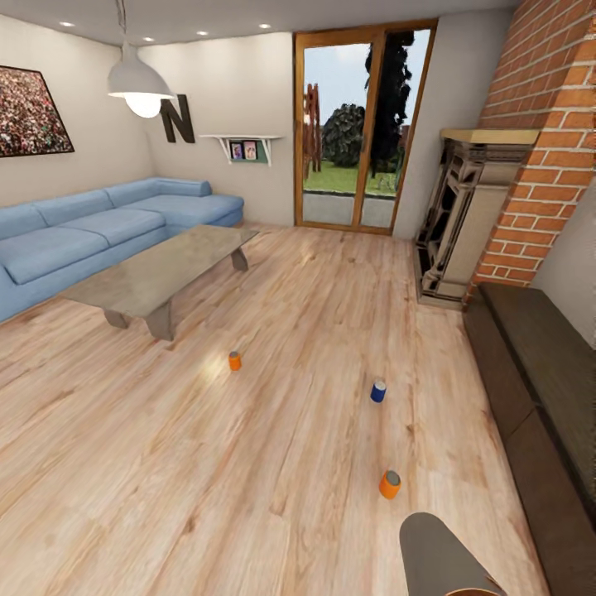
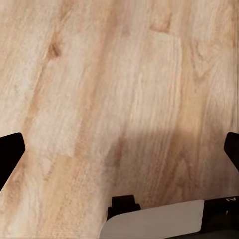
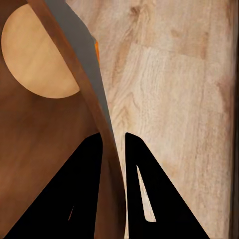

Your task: Put the three can of soda from the living room inside the tash can in the kitchen.

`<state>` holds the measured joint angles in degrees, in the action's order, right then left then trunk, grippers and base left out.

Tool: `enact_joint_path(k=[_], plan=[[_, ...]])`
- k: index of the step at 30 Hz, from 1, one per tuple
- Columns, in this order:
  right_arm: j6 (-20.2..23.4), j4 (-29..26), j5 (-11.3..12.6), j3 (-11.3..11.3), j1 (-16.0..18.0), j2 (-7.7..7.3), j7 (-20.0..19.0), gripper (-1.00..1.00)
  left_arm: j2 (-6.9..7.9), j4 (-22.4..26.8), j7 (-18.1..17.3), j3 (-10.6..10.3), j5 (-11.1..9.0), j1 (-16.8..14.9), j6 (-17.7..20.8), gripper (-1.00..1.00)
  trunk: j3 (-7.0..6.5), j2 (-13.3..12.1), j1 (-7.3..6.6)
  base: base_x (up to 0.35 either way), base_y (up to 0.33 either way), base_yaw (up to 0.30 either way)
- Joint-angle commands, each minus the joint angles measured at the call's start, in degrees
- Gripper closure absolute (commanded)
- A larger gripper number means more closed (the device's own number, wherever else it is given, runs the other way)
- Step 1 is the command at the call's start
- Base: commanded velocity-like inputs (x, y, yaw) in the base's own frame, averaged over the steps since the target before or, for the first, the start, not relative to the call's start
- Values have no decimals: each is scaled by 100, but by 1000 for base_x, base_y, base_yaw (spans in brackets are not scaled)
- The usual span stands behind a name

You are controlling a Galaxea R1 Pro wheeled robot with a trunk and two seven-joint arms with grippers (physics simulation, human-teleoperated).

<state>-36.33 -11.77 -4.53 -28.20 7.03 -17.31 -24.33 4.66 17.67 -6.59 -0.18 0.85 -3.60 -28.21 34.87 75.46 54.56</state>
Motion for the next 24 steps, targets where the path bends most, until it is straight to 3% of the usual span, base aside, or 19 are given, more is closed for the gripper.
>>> enact_joint_path(k=[1,6,11,18,24], plan=[[-5,-10,31,-45,2,0,-28,100,0,0,0,0,1,0,0,-100,4,0,0,264,-178,-146],[-5,-10,31,-45,3,-1,-28,100,0,1,0,6,0,0,0,-100,27,0,0,230,-150,-177],[-5,-9,31,-45,5,-1,-28,100,0,2,-10,23,-5,-2,5,-100,51,0,0,5,-10,-201],[-5,-9,32,-45,1,-1,-28,100,0,1,-36,35,-11,-8,20,-100,83,0,0,-186,165,-205],[-4,-9,32,-45,2,-1,-28,100,0,2,-43,27,-3,-9,15,-100,108,0,0,-27,290,-212]])
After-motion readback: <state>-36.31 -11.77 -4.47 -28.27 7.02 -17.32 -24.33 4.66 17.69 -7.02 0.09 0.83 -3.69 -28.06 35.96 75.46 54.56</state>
